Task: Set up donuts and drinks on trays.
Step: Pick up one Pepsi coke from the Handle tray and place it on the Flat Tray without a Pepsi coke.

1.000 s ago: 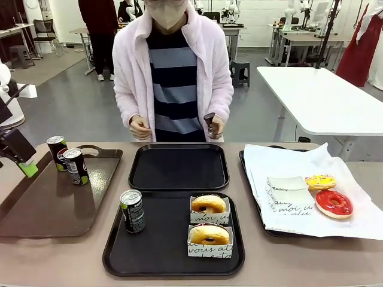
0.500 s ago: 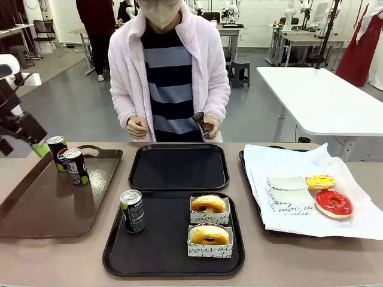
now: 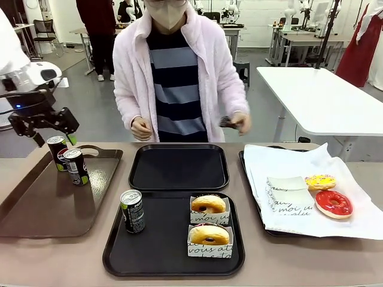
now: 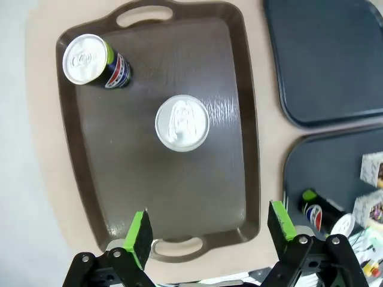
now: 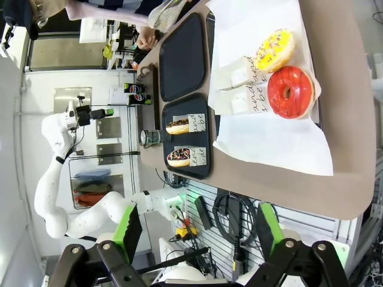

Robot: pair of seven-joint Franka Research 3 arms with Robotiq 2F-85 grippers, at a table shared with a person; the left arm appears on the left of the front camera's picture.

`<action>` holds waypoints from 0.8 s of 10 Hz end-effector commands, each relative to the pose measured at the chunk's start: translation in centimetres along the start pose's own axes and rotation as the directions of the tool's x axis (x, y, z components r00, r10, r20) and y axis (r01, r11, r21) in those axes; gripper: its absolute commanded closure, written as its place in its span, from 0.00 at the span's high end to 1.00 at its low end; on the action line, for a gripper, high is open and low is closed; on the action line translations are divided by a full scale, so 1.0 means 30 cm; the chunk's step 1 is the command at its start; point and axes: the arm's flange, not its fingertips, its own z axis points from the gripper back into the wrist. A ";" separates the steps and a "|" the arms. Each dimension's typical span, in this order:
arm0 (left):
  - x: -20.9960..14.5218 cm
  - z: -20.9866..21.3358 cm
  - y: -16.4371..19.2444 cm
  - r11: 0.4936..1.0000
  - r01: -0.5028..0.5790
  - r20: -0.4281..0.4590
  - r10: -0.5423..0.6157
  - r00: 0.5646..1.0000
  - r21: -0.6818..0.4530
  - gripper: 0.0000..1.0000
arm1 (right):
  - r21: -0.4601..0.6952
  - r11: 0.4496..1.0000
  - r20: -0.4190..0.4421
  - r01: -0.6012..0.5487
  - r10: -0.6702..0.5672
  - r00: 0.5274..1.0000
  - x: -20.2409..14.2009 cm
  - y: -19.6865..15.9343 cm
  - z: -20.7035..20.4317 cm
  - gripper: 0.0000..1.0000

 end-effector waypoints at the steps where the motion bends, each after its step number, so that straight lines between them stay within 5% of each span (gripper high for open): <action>1: 0.075 -0.005 -0.006 0.995 -0.079 0.004 0.079 0.997 0.065 1.00 | 0.025 1.000 0.006 -0.011 0.011 1.000 0.007 -0.001 0.002 1.00; 2: 0.080 0.004 -0.013 0.992 -0.086 -0.060 0.092 0.994 0.089 1.00 | 0.025 1.000 0.006 -0.011 0.011 1.000 0.007 -0.001 0.002 1.00; 6: 0.038 -0.016 -0.003 0.999 -0.031 -0.004 0.031 1.000 0.015 1.00 | 0.025 1.000 0.006 -0.011 0.011 1.000 0.007 -0.001 0.002 1.00; 8: 0.148 -0.073 0.003 0.994 -0.091 -0.041 0.094 0.995 0.063 1.00 | 0.025 1.000 0.006 -0.011 0.011 1.000 0.007 -0.001 0.002 1.00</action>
